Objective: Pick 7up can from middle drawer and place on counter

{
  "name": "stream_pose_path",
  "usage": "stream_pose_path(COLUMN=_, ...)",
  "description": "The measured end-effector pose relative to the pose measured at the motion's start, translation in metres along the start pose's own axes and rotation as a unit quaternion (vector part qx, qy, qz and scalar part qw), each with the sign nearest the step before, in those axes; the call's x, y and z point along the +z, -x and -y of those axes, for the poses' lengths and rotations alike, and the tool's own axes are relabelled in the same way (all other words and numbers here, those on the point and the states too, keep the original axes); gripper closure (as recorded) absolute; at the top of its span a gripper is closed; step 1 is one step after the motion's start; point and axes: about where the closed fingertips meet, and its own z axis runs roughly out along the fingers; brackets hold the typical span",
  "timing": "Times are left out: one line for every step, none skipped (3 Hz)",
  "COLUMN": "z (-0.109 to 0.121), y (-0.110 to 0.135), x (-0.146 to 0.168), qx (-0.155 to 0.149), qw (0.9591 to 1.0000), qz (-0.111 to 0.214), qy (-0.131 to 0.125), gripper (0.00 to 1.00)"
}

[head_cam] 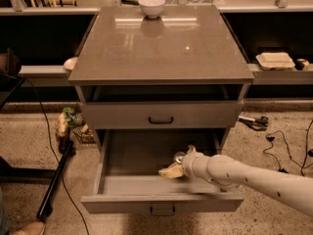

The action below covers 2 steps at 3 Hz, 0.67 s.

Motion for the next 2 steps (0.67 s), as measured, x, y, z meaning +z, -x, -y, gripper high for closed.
stream_pose_path(z=0.0041, y=-0.0121, x=0.0122, qx=0.001, qw=0.9999, qz=0.003, qy=-0.01, gripper=0.18)
stream_pose_path(z=0.008, y=-0.0221, x=0.0163, qx=-0.001, qw=0.9998, qz=0.006, qy=-0.02, gripper=0.41)
